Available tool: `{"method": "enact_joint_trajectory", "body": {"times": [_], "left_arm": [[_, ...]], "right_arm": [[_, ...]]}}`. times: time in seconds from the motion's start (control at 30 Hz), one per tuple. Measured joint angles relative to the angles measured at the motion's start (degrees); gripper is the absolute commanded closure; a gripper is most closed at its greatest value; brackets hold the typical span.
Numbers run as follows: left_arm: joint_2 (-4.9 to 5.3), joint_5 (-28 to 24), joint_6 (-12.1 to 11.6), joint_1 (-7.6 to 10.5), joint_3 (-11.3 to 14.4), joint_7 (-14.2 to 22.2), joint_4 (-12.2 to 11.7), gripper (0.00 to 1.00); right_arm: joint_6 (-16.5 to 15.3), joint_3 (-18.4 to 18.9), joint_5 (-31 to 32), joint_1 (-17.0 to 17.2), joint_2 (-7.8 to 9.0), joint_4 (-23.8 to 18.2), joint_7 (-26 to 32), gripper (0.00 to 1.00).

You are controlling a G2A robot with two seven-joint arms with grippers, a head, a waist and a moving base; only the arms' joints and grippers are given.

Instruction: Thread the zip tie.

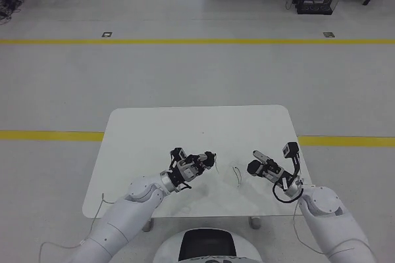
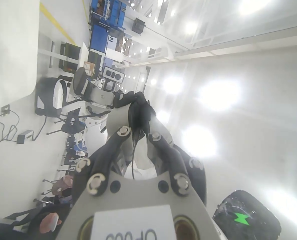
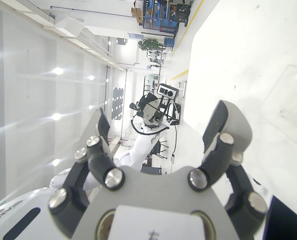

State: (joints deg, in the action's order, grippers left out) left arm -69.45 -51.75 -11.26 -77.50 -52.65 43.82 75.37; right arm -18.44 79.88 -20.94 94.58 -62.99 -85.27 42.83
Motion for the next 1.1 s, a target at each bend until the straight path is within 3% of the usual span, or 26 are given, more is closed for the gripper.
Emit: {"method": "enact_joint_trajectory", "body": {"times": [0.13, 0.37, 0.67, 0.8, 1.1], "left_arm": [[0.29, 2.7, 0.9, -0.14, -0.1, -0.7, 0.3, 1.00], [0.15, 1.3, 0.9, -0.37, -0.1, -1.1, 1.0, 1.00], [0.29, -3.3, -2.1, -1.51, -2.0, 3.5, 2.8, 1.00], [0.43, -4.1, -2.2, -1.81, -2.4, 6.2, 3.1, 1.00], [0.43, -4.1, -2.1, -1.80, -2.4, 6.3, 3.1, 1.00]], "right_arm": [[0.0, -0.3, 0.6, 0.1, 0.08, -0.4, 1.4, 0.00], [0.0, -0.3, 0.6, 0.1, 0.08, -0.4, 1.3, 0.00], [-0.3, 0.7, -1.1, 0.6, 0.12, -0.5, -0.2, 0.00], [-0.2, 0.8, -1.2, 0.9, 0.20, -0.9, 0.7, 0.00], [-0.2, 0.8, -1.2, 0.9, 0.19, -0.9, 0.6, 0.00]]}}
